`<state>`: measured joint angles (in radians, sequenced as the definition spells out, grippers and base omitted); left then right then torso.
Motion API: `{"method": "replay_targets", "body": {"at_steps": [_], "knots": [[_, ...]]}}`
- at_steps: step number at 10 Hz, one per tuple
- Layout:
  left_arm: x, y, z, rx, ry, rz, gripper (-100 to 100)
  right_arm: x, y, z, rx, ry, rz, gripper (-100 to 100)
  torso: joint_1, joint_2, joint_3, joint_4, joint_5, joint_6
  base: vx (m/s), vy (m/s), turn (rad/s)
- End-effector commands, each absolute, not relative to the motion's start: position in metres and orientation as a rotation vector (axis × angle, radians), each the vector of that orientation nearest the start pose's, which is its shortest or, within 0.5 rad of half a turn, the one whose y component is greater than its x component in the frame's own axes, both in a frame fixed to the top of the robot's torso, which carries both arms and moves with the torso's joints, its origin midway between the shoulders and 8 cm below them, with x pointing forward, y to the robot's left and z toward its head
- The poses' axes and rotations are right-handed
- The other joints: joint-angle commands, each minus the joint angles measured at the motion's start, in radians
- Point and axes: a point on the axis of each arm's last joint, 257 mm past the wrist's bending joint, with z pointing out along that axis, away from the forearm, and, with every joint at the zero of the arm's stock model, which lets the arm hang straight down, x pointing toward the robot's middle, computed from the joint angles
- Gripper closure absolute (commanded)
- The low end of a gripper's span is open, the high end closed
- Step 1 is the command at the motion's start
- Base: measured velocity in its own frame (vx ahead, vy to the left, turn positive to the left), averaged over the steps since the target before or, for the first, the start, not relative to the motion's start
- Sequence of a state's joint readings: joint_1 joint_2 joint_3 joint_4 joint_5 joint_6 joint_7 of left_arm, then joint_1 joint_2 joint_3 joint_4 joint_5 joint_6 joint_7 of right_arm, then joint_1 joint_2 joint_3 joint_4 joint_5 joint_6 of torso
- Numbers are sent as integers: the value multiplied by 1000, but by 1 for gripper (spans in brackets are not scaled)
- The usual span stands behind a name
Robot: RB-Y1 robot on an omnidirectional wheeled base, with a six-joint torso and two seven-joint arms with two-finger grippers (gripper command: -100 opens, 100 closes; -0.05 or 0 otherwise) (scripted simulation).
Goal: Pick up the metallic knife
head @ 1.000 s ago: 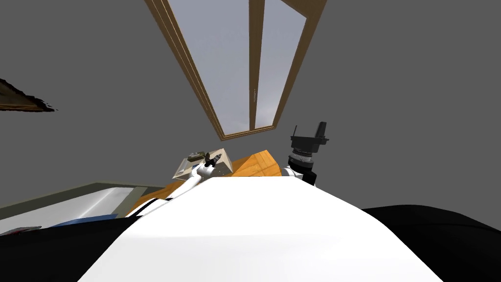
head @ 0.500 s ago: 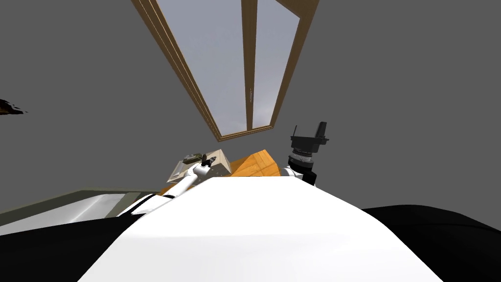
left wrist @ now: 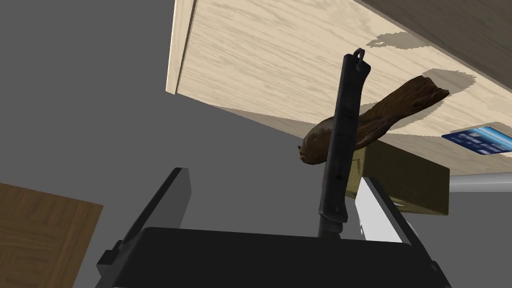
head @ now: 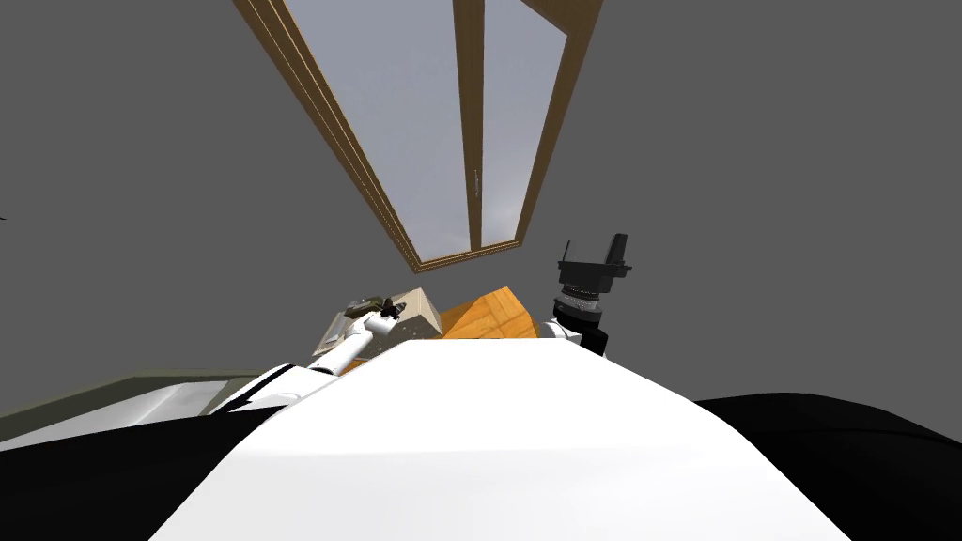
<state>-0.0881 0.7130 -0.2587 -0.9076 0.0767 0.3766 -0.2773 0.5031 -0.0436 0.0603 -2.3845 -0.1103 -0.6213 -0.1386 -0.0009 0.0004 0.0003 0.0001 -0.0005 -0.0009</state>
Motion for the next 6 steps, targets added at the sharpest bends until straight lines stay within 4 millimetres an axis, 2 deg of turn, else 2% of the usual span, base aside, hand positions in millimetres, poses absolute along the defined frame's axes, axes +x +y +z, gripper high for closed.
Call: {"method": "replay_targets", "body": {"at_steps": [1, 3, 4, 6], "knots": [[374, 610, -464, -1052, 2143, 286, -100, 298, -264, 87, 566, 391, 1613, 0, 0, 0, 0, 0, 0, 0, 8, -27, -77], [361, 637, -458, -1071, 2148, 375, -100, 298, -264, 87, 566, 391, 1613, 0, -1, 0, 0, 0, 0, 0, 18, -40, -70], [361, 637, -458, -1071, 2148, 375, -100, 298, -264, 87, 566, 391, 1613, 0, -2, -1, 0, 0, 0, 0, 13, -23, -11], [348, 663, -450, -1089, 2148, 457, -100, 298, -264, 87, 566, 391, 1613, 0, 0, 0, 0, 0, 0, 0, 6, -15, -45]]}}
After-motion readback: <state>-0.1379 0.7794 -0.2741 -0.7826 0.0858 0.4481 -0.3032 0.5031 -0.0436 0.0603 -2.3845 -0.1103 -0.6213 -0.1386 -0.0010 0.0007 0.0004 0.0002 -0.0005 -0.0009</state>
